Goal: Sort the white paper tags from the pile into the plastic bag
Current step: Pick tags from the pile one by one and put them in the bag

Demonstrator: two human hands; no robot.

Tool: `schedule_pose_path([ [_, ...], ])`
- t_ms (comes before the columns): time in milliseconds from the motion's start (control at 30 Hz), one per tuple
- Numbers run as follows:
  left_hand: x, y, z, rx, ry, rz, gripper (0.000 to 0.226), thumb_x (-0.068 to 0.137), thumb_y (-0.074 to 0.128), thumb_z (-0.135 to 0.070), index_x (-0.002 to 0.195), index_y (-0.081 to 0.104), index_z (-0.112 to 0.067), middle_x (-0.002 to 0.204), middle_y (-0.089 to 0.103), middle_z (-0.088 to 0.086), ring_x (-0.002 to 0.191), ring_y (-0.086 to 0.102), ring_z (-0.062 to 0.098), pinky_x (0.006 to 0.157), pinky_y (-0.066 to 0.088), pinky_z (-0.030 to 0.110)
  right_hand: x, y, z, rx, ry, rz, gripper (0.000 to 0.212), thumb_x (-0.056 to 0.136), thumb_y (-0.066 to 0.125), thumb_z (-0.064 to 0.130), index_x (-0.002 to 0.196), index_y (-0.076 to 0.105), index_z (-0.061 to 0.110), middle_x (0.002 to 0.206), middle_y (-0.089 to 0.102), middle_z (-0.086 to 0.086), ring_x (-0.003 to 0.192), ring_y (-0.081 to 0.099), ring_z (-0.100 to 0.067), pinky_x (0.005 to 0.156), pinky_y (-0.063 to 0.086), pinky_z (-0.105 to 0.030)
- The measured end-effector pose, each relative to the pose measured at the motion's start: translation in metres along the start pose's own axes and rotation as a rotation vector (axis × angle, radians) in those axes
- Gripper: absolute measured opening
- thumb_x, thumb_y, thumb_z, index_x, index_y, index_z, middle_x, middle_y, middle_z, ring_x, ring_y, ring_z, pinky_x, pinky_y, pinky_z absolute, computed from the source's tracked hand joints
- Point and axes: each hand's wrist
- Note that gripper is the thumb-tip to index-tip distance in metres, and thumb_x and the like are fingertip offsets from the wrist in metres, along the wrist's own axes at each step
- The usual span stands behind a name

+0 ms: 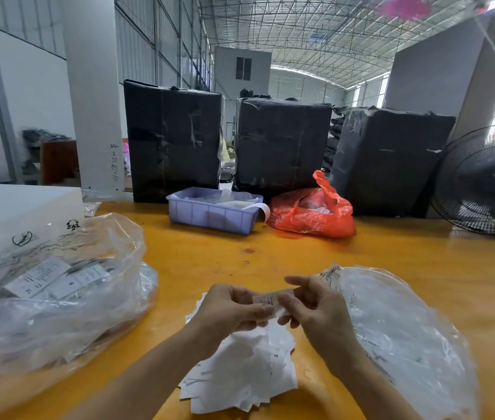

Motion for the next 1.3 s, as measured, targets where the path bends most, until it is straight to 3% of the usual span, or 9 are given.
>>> schedule_pose_path([
  [133, 0.001, 0.003, 0.004, -0.154, -0.008, -0.059, 0.024, 0.066, 0.079, 0.000, 0.088, 0.070, 0.007, 0.072, 0.071, 0.014, 0.060, 0.067, 0.018, 0.056, 0.051, 0.022, -0.002, 0.002, -0.002, -0.007, -0.046, -0.078, 0.010, 0.081, 0.071, 0.005, 0.084, 0.068, 0.014, 0.068, 0.071, -0.003, 0.057, 0.068, -0.018, 0.051, 0.052, -0.021],
  [267, -0.001, 0.008, 0.008, -0.132, 0.011, -0.106, 0.009, 0.070, 0.079, -0.004, 0.076, 0.073, -0.003, 0.071, 0.071, 0.013, 0.056, 0.064, 0.014, 0.047, 0.045, 0.021, -0.006, 0.011, -0.005, -0.123, -0.073, -0.030, 0.025, 0.084, 0.069, 0.008, 0.075, 0.072, 0.031, 0.065, 0.069, 0.004, 0.059, 0.063, -0.009, 0.054, 0.048, -0.019],
  [400, 0.000, 0.010, 0.013, -0.216, 0.003, -0.216, 0.010, 0.076, 0.075, -0.006, 0.083, 0.073, 0.000, 0.083, 0.071, 0.021, 0.076, 0.066, 0.027, 0.066, 0.049, 0.032, -0.007, 0.015, -0.006, -0.215, -0.003, 0.088, 0.016, 0.088, 0.065, 0.020, 0.098, 0.070, 0.032, 0.093, 0.057, 0.003, 0.080, 0.057, -0.001, 0.068, 0.049, -0.018],
  [467, 0.000, 0.011, 0.012, -0.294, -0.001, -0.254, 0.015, 0.075, 0.075, -0.006, 0.087, 0.070, 0.003, 0.079, 0.070, 0.016, 0.070, 0.065, 0.022, 0.061, 0.048, 0.027, -0.009, 0.019, -0.006, -0.169, 0.019, 0.159, 0.029, 0.085, 0.068, 0.021, 0.110, 0.061, 0.035, 0.100, 0.055, -0.001, 0.078, 0.060, -0.001, 0.066, 0.048, -0.015],
  [667, -0.004, 0.015, 0.006, -0.458, -0.024, -0.237, 0.031, 0.059, 0.077, -0.018, 0.081, 0.066, 0.001, 0.066, 0.069, 0.010, 0.060, 0.066, 0.022, 0.056, 0.055, 0.030, -0.011, 0.026, -0.006, -0.030, -0.022, 0.067, 0.039, 0.081, 0.070, 0.003, 0.098, 0.068, 0.037, 0.095, 0.066, -0.008, 0.081, 0.067, -0.020, 0.077, 0.056, -0.033],
  [800, -0.004, 0.009, 0.000, -0.244, -0.069, -0.151, 0.031, 0.074, 0.076, -0.025, 0.089, 0.068, 0.001, 0.072, 0.071, 0.009, 0.061, 0.067, 0.017, 0.050, 0.050, 0.023, -0.008, 0.020, -0.007, 0.078, 0.029, -0.018, 0.024, 0.084, 0.066, 0.001, 0.099, 0.072, 0.018, 0.085, 0.073, -0.001, 0.077, 0.069, -0.013, 0.068, 0.055, -0.022],
  [900, -0.002, 0.001, -0.002, -0.038, -0.063, -0.107, 0.023, 0.080, 0.073, -0.022, 0.091, 0.070, -0.002, 0.071, 0.071, 0.004, 0.059, 0.066, 0.009, 0.051, 0.049, 0.019, -0.006, 0.017, -0.008, 0.045, 0.025, -0.045, 0.020, 0.083, 0.068, 0.004, 0.094, 0.071, 0.020, 0.077, 0.074, 0.001, 0.069, 0.068, -0.009, 0.063, 0.053, -0.019],
  [1067, -0.002, -0.004, -0.001, 0.089, -0.043, -0.058, 0.015, 0.081, 0.073, -0.015, 0.087, 0.072, -0.002, 0.080, 0.070, 0.012, 0.068, 0.063, 0.020, 0.064, 0.048, 0.029, -0.006, 0.016, -0.009, -0.061, -0.027, 0.012, 0.024, 0.084, 0.068, 0.005, 0.083, 0.073, 0.028, 0.073, 0.073, 0.005, 0.066, 0.066, -0.011, 0.063, 0.054, -0.020],
  [1300, 0.000, -0.019, -0.011, 0.231, 0.044, -0.087, 0.009, 0.078, 0.077, -0.014, 0.074, 0.069, -0.010, 0.052, 0.061, -0.003, 0.038, 0.051, -0.002, 0.038, 0.035, 0.011, -0.002, 0.026, -0.004, -0.049, -0.048, 0.082, 0.033, 0.086, 0.062, -0.001, 0.081, 0.073, 0.030, 0.072, 0.074, 0.005, 0.063, 0.067, -0.008, 0.060, 0.053, -0.016],
])
Point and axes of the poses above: each hand's wrist, its own x-axis towards the middle knuckle, its own y-axis out of the palm, z = x × y
